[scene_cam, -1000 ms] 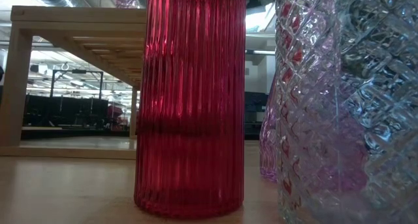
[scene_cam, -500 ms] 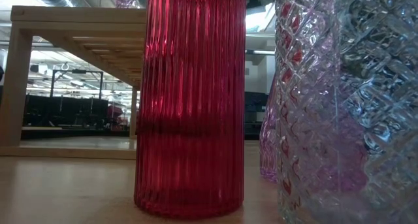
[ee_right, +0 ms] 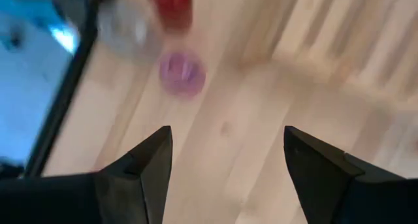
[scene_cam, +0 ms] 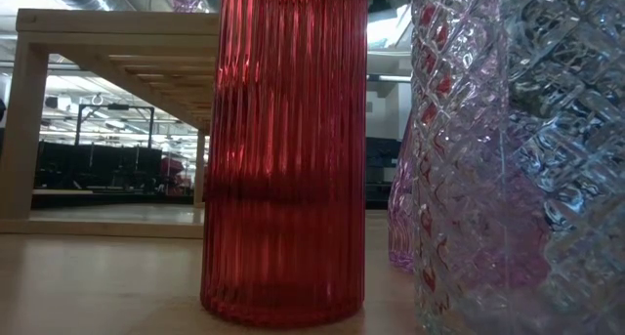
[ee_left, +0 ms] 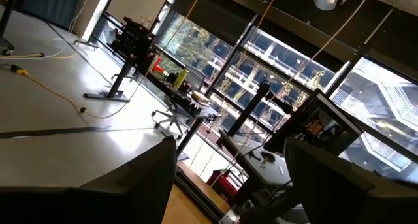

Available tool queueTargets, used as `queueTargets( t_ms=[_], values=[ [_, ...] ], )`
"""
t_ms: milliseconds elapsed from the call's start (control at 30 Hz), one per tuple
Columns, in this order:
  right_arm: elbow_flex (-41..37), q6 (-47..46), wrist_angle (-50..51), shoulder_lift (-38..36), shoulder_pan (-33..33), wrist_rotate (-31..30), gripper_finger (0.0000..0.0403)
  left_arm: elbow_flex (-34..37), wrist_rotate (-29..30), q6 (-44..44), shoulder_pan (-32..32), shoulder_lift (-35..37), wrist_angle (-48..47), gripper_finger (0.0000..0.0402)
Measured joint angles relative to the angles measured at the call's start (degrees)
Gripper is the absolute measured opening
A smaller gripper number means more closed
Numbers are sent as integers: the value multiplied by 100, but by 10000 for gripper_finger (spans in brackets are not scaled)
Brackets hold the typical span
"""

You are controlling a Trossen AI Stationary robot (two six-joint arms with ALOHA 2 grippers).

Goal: Sort vases onto shelf
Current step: Put the pink vase on the shelf aligned with the other pink vase

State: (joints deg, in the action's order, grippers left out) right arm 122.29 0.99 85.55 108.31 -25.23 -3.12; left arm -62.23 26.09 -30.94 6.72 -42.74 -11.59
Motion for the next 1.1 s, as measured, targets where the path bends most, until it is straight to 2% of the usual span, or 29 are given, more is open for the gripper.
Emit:
queueTargets(
  t_ms=[167,300,433,500,600,767,833,1100],
  values=[
    [-1397,-918,-588,-463,-598,-747,240,0,1,2,1,2,2,275],
    [-3161,-1636,-2405,-1320,-843,-811,240,0,0,2,0,1,2,275],
    [-5020,-2364,-4589,-2167,-1014,-1227,240,-1,0,0,0,2,2,275],
    [-5773,-2523,-5659,-2518,-1048,-1325,240,1,0,2,0,0,2,275],
    [-6651,-2603,-6829,-2666,-1038,-1146,240,1,0,2,0,2,2,275],
    [-7404,-2527,-8241,-2630,-1038,-1084,240,1,1,2,1,0,2,275],
    [-7558,-2308,-8452,-2593,-992,-1232,240,1,0,0,1,0,2,275],
    [-7641,-1550,-9574,-2055,-506,-743,240,0,0,2,0,0,2,275]
  ],
)
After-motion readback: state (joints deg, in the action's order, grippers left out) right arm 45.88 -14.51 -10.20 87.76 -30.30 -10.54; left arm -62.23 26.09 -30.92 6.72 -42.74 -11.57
